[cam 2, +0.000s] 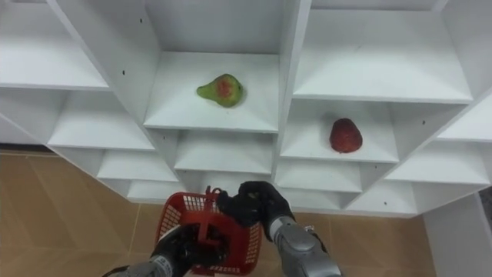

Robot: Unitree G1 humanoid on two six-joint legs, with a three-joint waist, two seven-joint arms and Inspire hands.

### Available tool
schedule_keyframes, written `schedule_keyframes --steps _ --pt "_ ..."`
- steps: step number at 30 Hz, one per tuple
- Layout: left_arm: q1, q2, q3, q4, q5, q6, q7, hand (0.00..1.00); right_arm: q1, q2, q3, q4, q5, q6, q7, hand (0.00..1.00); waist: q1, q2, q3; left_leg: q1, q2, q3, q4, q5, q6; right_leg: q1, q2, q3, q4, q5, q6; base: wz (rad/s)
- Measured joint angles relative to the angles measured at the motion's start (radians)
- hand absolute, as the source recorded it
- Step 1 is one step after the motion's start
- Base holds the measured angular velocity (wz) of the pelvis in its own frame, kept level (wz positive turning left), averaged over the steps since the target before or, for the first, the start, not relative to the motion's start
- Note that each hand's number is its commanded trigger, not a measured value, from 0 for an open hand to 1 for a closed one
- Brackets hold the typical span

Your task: Collect fruits from the closet

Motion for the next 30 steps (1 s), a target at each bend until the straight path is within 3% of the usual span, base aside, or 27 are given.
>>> schedule_keyframes --steps 14,15,17,30 --pt "-0.030 -0.017 -0.018 0.012 -0.002 0.000 0.000 1.00 0.001 0.002 0.031 0.009 0.090 0.000 0.028 1.00 -0.001 0.015 0.0032 0.004 0.000 0.000 0.000 0.000 0.000 0.002 0.000 0.001 0.000 0.000 0.000 0.00" --pt "-0.031 -0.017 -0.018 0.012 -0.002 0.000 0.000 1.00 0.001 0.002 0.031 0.009 0.092 0.000 0.028 0.82 -0.001 0.018 0.0046 0.004 0.000 0.000 0.000 0.000 0.000 0.002 0.000 0.001 0.000 0.000 0.000 0.00" --pt "-0.034 -0.020 -0.018 0.016 -0.002 0.000 0.000 1.00 0.001 0.002 0.031 0.012 0.093 0.000 0.028 0.00 -0.001 0.020 0.0058 0.004 0.000 0.001 0.000 0.000 0.000 0.002 0.000 0.001 0.000 0.000 0.000 0.00" --pt "-0.043 -0.022 -0.035 0.042 -0.002 0.000 0.000 1.00 0.001 0.001 0.031 0.039 0.125 0.000 0.027 0.00 -0.001 0.021 0.0054 0.003 0.000 0.002 0.000 0.000 0.000 0.001 0.000 0.002 0.000 0.000 0.000 0.00"
